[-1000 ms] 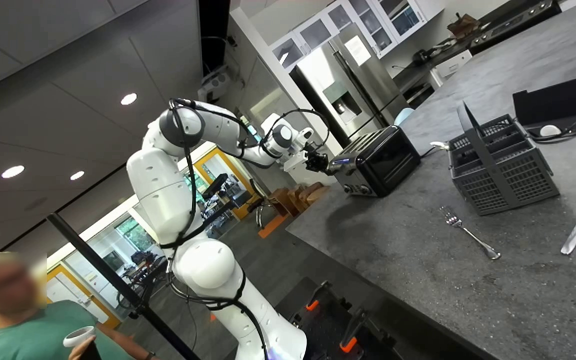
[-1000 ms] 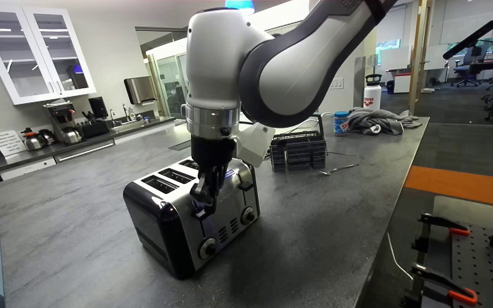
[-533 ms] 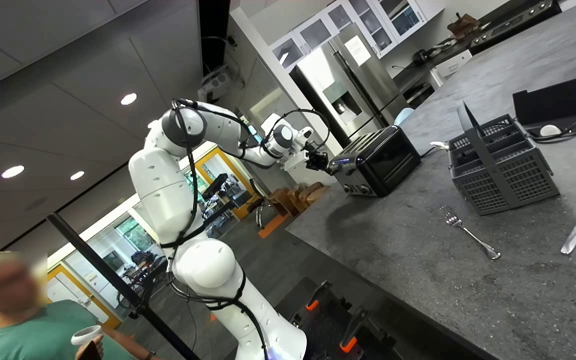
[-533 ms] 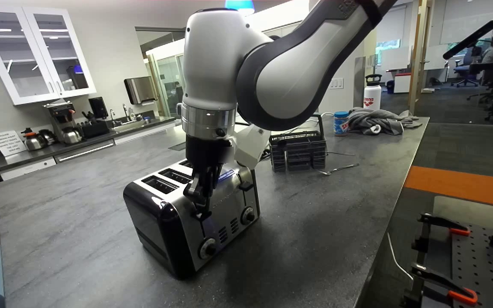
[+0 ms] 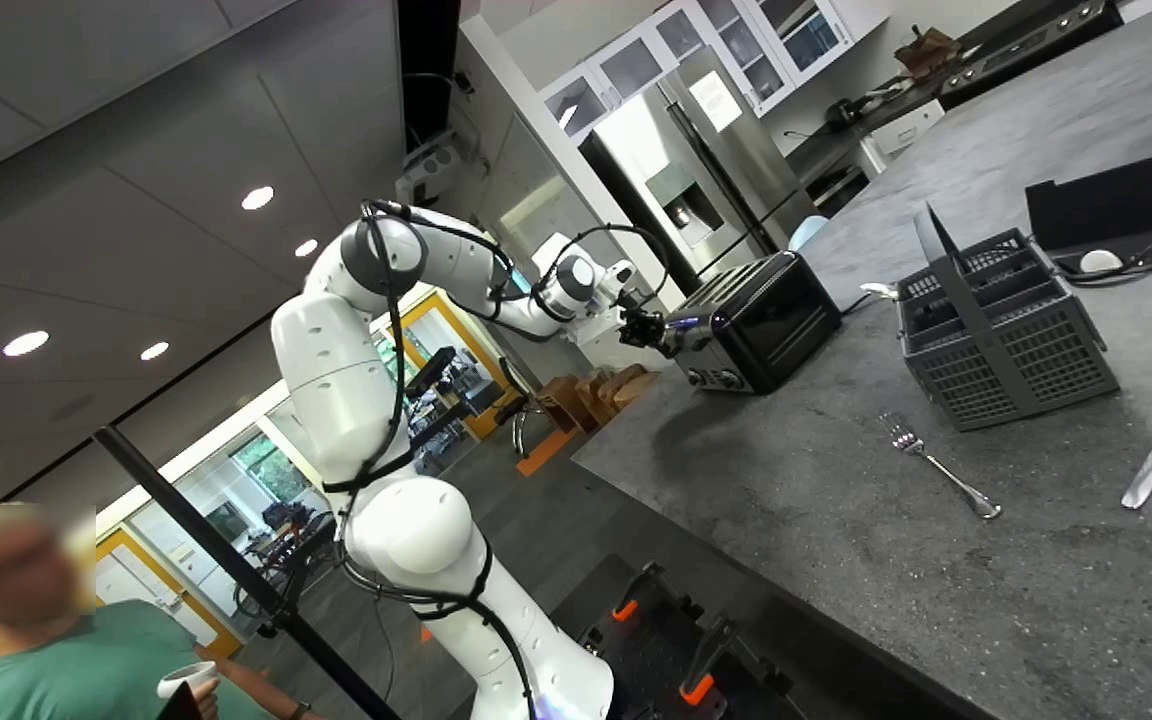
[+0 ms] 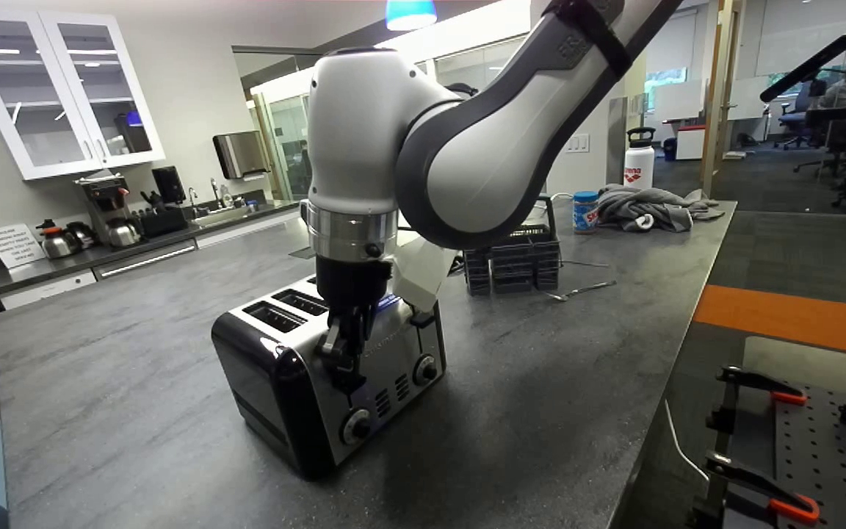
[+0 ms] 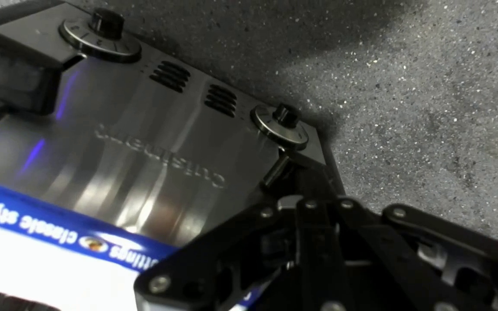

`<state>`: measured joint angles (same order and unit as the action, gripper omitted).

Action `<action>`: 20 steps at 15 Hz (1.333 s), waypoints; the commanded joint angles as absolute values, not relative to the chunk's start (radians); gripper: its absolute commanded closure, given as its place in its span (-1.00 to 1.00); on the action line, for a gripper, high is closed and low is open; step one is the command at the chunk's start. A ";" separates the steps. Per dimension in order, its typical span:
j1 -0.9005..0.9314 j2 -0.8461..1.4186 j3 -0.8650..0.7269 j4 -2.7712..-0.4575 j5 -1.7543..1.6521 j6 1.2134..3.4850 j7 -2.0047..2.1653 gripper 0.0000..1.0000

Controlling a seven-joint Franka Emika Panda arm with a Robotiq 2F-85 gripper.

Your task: Push down the lever on the left side of the toaster

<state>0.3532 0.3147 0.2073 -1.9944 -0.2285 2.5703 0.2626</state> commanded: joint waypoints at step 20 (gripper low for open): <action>0.421 0.472 0.109 -1.946 -0.307 2.635 0.339 1.00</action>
